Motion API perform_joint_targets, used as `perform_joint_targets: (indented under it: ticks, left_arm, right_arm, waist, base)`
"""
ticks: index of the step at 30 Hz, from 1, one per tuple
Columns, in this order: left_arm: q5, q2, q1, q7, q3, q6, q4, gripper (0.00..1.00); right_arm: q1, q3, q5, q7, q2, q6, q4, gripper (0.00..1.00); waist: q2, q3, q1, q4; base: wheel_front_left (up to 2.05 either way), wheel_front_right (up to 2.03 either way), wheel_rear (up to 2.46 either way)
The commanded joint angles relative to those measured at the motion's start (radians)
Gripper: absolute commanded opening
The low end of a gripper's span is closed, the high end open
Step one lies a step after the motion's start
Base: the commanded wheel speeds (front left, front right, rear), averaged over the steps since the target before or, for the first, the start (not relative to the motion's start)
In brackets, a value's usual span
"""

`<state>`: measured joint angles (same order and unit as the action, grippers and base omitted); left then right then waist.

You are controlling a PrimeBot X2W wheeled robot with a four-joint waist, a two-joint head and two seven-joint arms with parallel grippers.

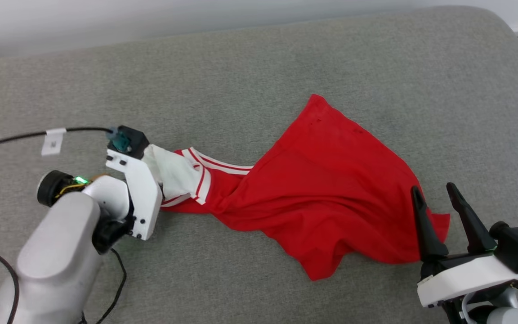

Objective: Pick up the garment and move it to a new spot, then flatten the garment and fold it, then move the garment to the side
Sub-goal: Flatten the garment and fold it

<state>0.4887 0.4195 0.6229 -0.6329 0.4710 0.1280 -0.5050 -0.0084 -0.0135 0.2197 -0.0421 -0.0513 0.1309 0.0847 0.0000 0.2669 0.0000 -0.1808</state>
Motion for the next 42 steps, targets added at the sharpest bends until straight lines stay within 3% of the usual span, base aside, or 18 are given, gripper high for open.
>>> perform_joint_targets:
  ticks: [1,2,3,4,5,11,22,27,32,33,34,35,42]
  left_arm:
    - [0.02,-0.004,-0.016,-0.025,0.011,-0.001,-0.031,1.0]
    - [0.031,-0.007,-0.018,-0.036,0.012,0.0,-0.041,0.91]
    - [0.035,-0.005,-0.016,-0.04,0.019,0.001,-0.047,0.46]
    - [0.041,-0.005,-0.016,-0.032,0.023,0.001,-0.047,0.19]
    - [0.045,-0.008,-0.016,-0.016,0.022,0.001,-0.042,0.0]
    - [0.023,0.007,-0.04,0.119,-0.012,-0.04,0.045,0.0]
    - [0.057,0.056,-0.375,0.223,-0.09,-0.211,0.357,0.0]
    - [0.132,0.027,-0.58,0.213,-0.107,-0.268,0.393,0.0]
    - [0.195,-0.02,-0.729,0.192,-0.084,-0.278,0.368,0.0]
    - [0.198,-0.028,-0.741,0.199,-0.08,-0.282,0.366,0.22]
    - [0.198,-0.028,-0.741,0.199,-0.08,-0.282,0.366,0.22]
    - [0.192,-0.033,-0.744,0.214,-0.078,-0.287,0.368,1.0]
    - [0.109,-0.045,-0.699,0.355,-0.091,-0.326,0.426,1.0]
  right_arm:
    - [-0.017,-0.002,0.01,-0.007,0.001,0.0,-0.006,1.0]
    - [-0.019,-0.003,0.014,-0.011,0.002,0.0,-0.012,1.0]
    - [-0.019,-0.004,0.015,-0.011,0.002,0.0,-0.016,1.0]
    - [-0.02,-0.003,0.017,-0.013,0.002,0.0,-0.019,1.0]
    - [-0.021,-0.001,0.018,-0.016,0.002,0.0,-0.023,1.0]
    - [-0.003,0.018,0.012,-0.013,0.002,0.0,-0.029,1.0]
    - [0.038,0.054,-0.004,0.029,0.001,0.0,0.0,1.0]
    - [0.059,0.058,-0.003,0.049,0.001,0.0,0.005,1.0]
    - [0.084,0.061,-0.006,0.068,0.001,0.0,0.018,1.0]
    - [0.089,0.063,-0.007,0.073,0.001,0.0,0.022,1.0]
    - [0.089,0.063,-0.007,0.073,0.001,0.0,0.022,1.0]
    - [0.094,0.065,-0.007,0.076,0.001,0.0,0.026,1.0]
    - [0.132,0.085,-0.012,0.104,0.001,0.0,0.052,1.0]
  waist:
    - [0.0,0.01,0.0,-0.012]
    - [0.0,0.011,0.0,-0.015]
    - [0.0,0.012,0.0,-0.017]
    - [0.0,0.012,0.0,-0.018]
    - [0.0,0.011,0.0,-0.017]
    - [0.0,-0.02,0.0,0.018]
    - [0.0,-0.104,0.0,0.131]
    - [0.0,-0.14,0.0,0.159]
    - [0.0,-0.175,0.0,0.168]
    - [0.0,-0.182,0.0,0.169]
    - [0.0,-0.182,0.0,0.169]
    - [0.0,-0.187,0.0,0.171]
    - [0.0,-0.239,0.0,0.178]
  base:
    - [0.0,0.0,0.0]
    - [0.0,0.0,0.0]
    - [0.0,0.0,0.0]
    - [0.0,0.0,0.0]
    - [0.0,0.0,0.0]
    - [0.0,0.0,0.0]
    - [0.0,0.0,0.0]
    - [0.0,0.0,0.0]
    - [0.0,0.0,0.0]
    - [0.0,0.0,0.0]
    - [0.0,0.0,0.0]
    - [0.0,0.0,0.0]
    - [0.0,0.0,0.0]
